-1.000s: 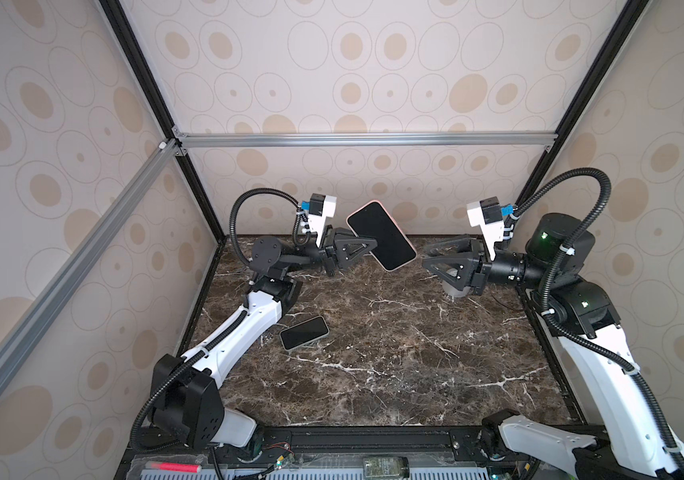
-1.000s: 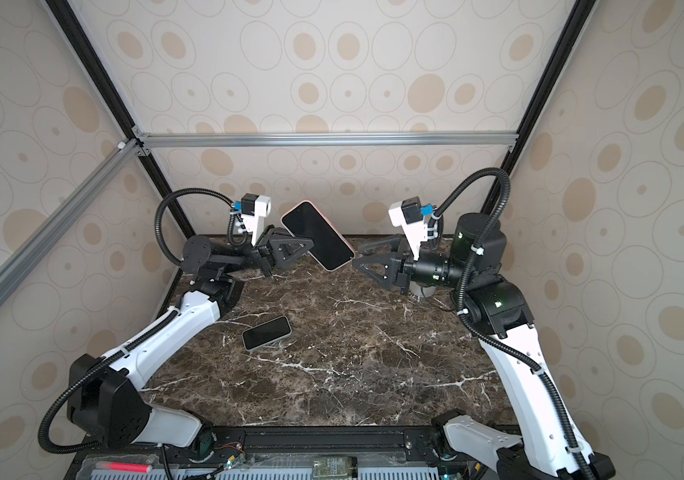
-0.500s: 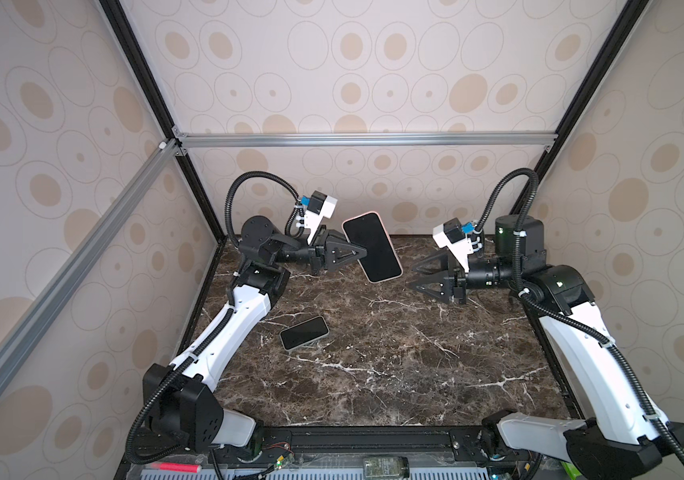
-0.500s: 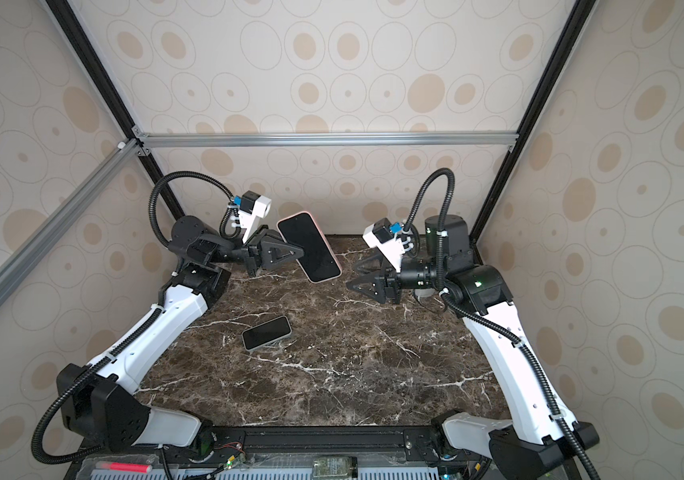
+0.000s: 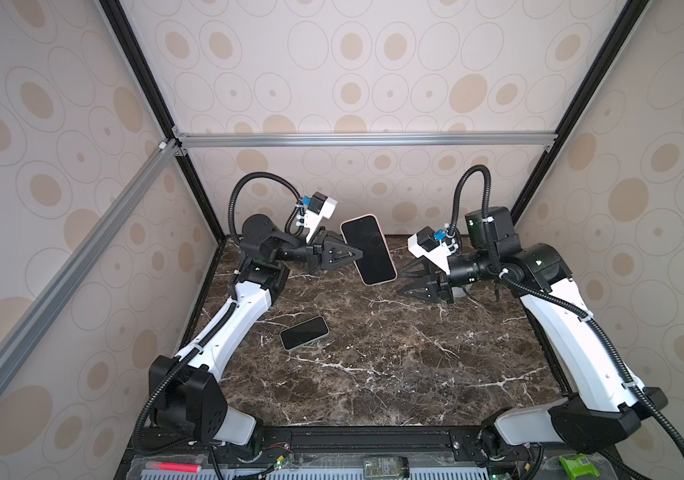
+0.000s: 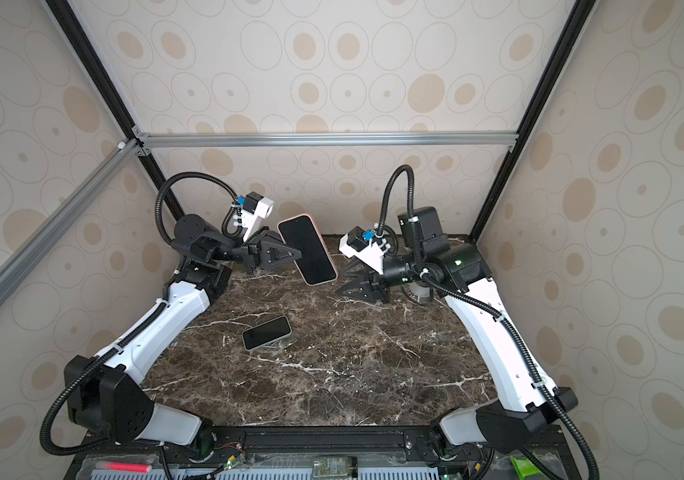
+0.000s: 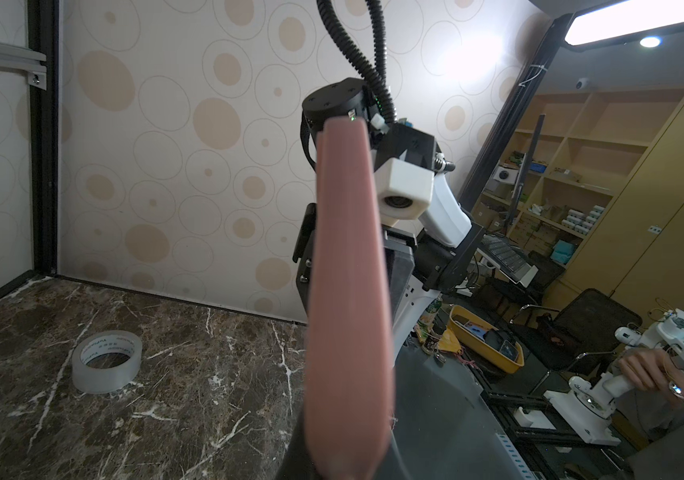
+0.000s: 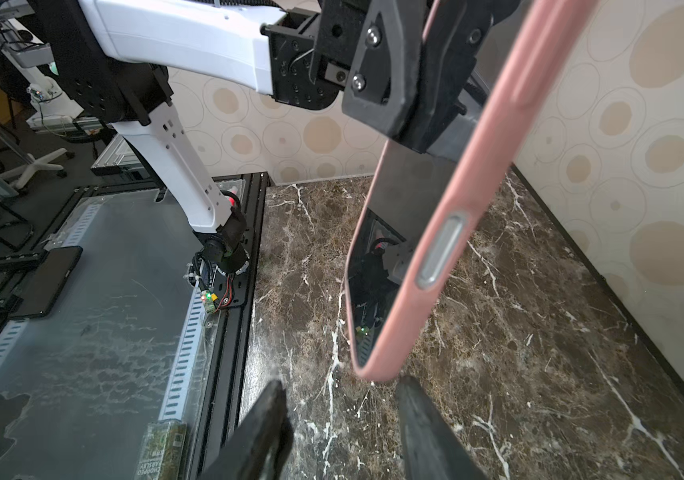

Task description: Take the phone out of the phone case

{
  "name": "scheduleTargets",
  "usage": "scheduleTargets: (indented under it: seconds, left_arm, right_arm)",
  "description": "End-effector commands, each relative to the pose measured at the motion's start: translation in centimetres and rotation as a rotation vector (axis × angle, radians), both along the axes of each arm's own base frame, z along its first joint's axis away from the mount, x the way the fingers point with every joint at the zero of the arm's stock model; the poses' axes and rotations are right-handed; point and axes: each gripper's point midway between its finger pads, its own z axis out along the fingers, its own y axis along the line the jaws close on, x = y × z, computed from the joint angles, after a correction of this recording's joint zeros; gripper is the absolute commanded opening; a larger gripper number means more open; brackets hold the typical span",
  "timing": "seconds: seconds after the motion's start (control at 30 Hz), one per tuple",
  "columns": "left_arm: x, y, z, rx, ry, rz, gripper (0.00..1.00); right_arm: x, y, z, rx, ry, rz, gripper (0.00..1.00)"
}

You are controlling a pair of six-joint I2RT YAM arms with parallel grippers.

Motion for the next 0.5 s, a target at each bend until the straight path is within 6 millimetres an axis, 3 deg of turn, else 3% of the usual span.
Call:
scheduleTargets:
  seconds: [0.0, 0.23, 0.47]
  left_arm:
    - [0.0, 0.6, 1.4, -0.011, -0.056, 0.017, 0.00]
    - [2.0, 0.4, -0.4, 0.110, -0.086, 0.136, 0.00]
    - [1.5, 0.5, -0.7, 0.114, -0.082, 0.117, 0.00]
  right_arm:
    - [-0.9, 0.1, -0.8, -0.038, -0.003, 0.047, 0.46]
    - [0.9, 0.1, -1.2, -0.056, -0.001, -0.042, 0.48]
    - [1.0, 0.0, -1.8, -0.074, -0.007, -0.035, 0.49]
